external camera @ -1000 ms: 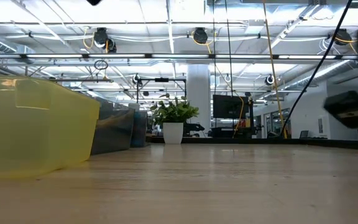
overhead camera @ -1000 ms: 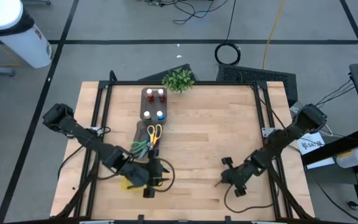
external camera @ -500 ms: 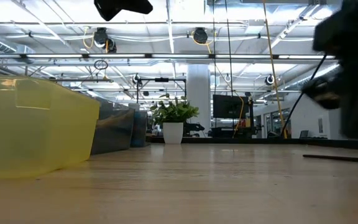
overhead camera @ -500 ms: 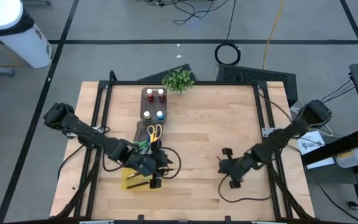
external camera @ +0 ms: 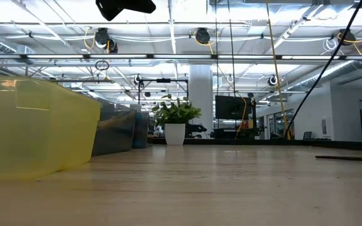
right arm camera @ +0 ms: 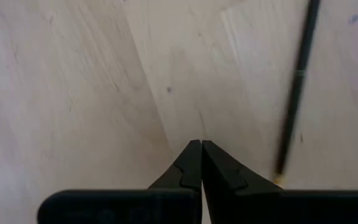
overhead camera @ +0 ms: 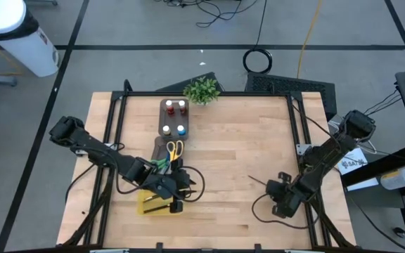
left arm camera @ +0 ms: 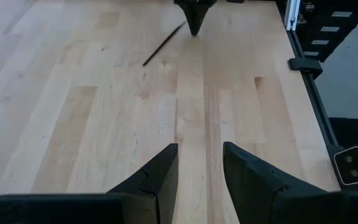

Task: Pick & Place Paint Supplies
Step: Put the gold black paint brush into the yellow bin

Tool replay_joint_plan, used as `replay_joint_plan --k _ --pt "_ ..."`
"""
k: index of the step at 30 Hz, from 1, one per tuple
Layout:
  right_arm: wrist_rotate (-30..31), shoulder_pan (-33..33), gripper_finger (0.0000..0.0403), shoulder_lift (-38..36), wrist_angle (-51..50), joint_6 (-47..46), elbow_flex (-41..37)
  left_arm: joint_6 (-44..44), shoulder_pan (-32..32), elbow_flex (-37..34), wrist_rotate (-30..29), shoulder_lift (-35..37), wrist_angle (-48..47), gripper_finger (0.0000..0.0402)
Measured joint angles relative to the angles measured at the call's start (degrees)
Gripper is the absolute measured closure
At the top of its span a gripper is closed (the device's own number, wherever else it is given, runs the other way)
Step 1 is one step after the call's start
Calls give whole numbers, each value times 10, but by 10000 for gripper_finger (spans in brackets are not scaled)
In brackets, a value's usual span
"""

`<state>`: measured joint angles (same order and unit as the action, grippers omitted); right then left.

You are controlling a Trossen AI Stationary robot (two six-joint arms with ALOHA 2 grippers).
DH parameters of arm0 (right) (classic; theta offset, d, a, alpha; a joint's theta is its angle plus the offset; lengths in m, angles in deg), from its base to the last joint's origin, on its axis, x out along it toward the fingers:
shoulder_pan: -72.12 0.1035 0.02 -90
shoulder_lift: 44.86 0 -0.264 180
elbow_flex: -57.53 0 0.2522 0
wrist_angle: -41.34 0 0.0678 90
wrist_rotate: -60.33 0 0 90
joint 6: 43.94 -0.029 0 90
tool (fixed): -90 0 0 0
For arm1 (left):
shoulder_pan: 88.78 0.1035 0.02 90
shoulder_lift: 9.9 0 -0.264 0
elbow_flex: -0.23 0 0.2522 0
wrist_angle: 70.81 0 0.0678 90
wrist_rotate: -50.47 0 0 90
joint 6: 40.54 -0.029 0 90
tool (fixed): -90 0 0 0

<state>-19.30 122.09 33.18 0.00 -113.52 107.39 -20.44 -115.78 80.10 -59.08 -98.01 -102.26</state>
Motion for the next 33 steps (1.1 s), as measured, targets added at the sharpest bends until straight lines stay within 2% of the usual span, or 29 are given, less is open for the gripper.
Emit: replay_joint_plan --k 6,9,12,15,24,33 --pt "-21 4 403 -3 -46 4 4 -1 4 0 0 0 0 266" --pt "-29 6 403 -8 -151 -2 34 -5 4 0 0 0 0 266" --pt "-1 16 403 -19 -265 -27 73 -8 4 0 0 0 0 266" --pt "16 19 403 -26 -327 -32 78 -7 4 0 0 0 0 266" --pt "0 18 403 -31 -234 -28 52 -5 4 0 0 0 -1 266" --pt "-3 18 403 -31 -216 -18 22 -5 4 0 0 0 -1 265"
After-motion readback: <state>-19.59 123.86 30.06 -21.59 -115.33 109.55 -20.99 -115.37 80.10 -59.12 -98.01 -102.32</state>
